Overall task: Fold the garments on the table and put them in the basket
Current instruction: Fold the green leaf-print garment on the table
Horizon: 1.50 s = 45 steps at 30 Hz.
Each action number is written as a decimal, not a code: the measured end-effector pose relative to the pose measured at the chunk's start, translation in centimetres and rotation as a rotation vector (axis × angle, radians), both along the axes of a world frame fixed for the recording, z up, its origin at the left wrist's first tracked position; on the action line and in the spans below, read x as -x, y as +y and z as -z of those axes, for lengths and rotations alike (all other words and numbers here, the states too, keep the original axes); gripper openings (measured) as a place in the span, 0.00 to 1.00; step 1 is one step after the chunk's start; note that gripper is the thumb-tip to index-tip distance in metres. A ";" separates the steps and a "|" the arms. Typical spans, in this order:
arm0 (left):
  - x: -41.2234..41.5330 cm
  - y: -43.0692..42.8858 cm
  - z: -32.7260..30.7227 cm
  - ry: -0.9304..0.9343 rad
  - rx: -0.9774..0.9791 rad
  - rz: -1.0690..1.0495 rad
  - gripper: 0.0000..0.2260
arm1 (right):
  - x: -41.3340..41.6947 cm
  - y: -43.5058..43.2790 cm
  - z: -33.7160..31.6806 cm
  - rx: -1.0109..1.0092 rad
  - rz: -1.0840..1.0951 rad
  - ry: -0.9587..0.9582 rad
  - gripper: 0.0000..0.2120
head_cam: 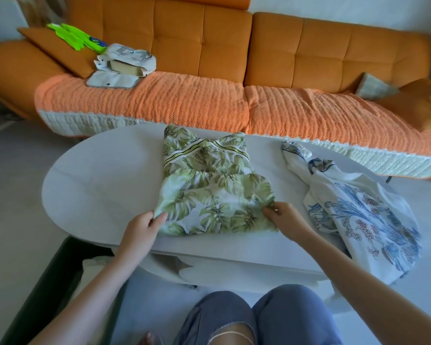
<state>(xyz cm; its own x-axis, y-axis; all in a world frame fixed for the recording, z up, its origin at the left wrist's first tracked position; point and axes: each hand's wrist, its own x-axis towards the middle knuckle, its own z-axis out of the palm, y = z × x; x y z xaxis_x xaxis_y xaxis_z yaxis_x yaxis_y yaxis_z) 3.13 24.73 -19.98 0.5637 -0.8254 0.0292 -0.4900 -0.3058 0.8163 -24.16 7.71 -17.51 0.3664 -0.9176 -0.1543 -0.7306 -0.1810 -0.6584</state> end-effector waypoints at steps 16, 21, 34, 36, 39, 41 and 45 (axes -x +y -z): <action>-1.4 -4.4 0.2 -0.695 -0.357 0.405 0.38 | -4.7 -2.9 2.0 0.283 -0.544 0.314 0.36; -1.7 -3.8 1.2 -0.616 -0.344 0.399 0.40 | -4.6 -3.3 1.8 0.196 -0.553 0.219 0.32; -8.0 -3.9 0.5 -0.912 -0.042 0.621 0.41 | 1.0 -8.9 -0.4 0.695 -0.920 0.486 0.44; -8.0 -4.6 0.5 -0.890 -0.012 0.621 0.41 | 0.1 -9.2 -0.7 0.703 -0.943 0.473 0.36; -8.3 -5.3 0.7 -0.852 0.052 0.597 0.37 | -0.6 -9.9 -0.9 0.728 -0.961 0.454 0.32; -8.6 -5.4 1.0 -0.836 0.104 0.606 0.36 | -0.8 -10.7 -0.6 0.726 -0.976 0.441 0.33; -9.0 -6.1 1.6 -0.799 0.141 0.576 0.32 | -1.3 -11.5 0.5 0.723 -1.002 0.423 0.31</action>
